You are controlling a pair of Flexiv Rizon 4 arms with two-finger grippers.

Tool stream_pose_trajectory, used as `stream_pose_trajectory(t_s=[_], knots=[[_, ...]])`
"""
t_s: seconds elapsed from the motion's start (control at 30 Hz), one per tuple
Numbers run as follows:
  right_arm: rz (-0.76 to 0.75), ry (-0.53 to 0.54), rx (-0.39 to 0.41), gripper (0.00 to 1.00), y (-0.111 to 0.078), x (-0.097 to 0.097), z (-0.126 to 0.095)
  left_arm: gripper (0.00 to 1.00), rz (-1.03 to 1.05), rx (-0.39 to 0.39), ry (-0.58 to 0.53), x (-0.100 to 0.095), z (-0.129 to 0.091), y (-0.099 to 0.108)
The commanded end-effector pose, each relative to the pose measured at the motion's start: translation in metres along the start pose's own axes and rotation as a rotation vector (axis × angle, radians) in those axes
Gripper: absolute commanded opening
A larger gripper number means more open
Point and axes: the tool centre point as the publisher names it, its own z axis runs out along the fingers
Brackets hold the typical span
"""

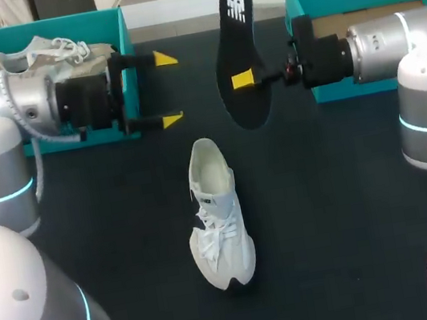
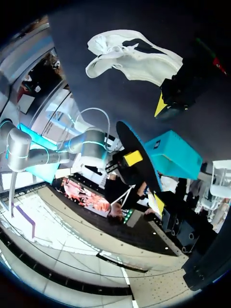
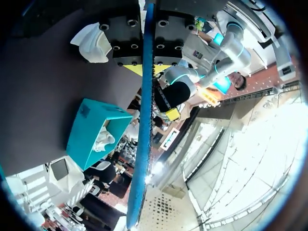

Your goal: Take the shoe out of the shoebox, open the shoe tongue, remove and reinsert the insole, then place the shoe into the shoebox

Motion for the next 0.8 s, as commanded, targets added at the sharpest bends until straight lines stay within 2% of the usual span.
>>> stream_pose_trajectory(t_s=[0.03, 0.2, 0.3, 0.8], knots=[[-0.071, -0.005, -0.018, 0.00, 0.002, -0.001, 0.006, 1.00, -0.207, -0.099, 0.016, 0.017, -0.014, 0.002], [-0.169, 0.005, -0.001, 0.00, 0.009, 0.000, 0.008, 1.00, -0.360, -0.171, 0.071, 0.046, -0.027, 0.012], [-0.240, 0.057, -0.015, 0.00, 0.012, 0.001, 0.011, 1.00, -0.376, -0.261, 0.142, 0.064, -0.035, 0.021], [-0.240, 0.057, -0.015, 0.00, 0.012, 0.001, 0.011, 1.00, -0.376, -0.261, 0.142, 0.064, -0.035, 0.021]])
